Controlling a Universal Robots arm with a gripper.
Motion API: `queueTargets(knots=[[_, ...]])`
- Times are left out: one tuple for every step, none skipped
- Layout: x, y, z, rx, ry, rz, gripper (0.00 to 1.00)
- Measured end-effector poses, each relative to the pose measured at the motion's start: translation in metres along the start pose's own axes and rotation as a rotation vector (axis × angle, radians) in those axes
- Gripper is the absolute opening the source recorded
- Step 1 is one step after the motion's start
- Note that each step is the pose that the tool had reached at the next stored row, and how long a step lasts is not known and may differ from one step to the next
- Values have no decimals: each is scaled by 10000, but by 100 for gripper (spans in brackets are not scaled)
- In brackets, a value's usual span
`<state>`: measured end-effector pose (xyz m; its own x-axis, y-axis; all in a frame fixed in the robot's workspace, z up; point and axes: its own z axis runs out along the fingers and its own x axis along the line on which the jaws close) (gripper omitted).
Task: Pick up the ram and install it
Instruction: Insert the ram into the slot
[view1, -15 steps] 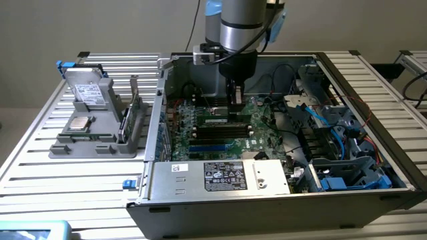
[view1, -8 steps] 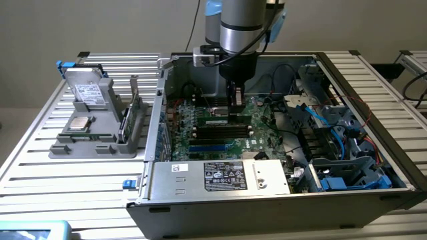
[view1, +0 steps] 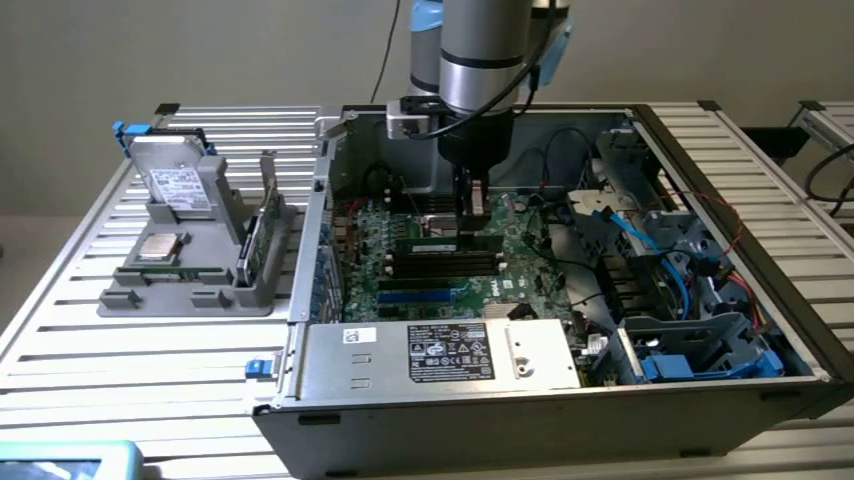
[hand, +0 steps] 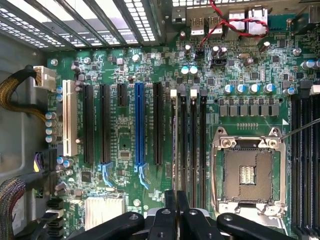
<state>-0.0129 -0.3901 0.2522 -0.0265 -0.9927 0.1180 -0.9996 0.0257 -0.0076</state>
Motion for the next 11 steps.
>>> queueTargets(knots=[[-1, 0, 9, 11, 8, 1, 13], [-2, 1, 21, 26, 18, 3, 13], [-3, 2, 30, 35, 28, 4, 13], [-4, 5, 40, 44, 39, 5, 13], [-5, 11, 50, 55, 49, 5, 13], [-6, 18, 58, 65, 60, 7, 13], [-7, 21, 64, 70, 71, 8, 13], [-7, 21, 70, 76, 85, 7, 13], [-8, 21, 74, 77, 103, 6, 13], [-8, 21, 79, 78, 116, 6, 13], [-9, 22, 82, 78, 130, 7, 13]])
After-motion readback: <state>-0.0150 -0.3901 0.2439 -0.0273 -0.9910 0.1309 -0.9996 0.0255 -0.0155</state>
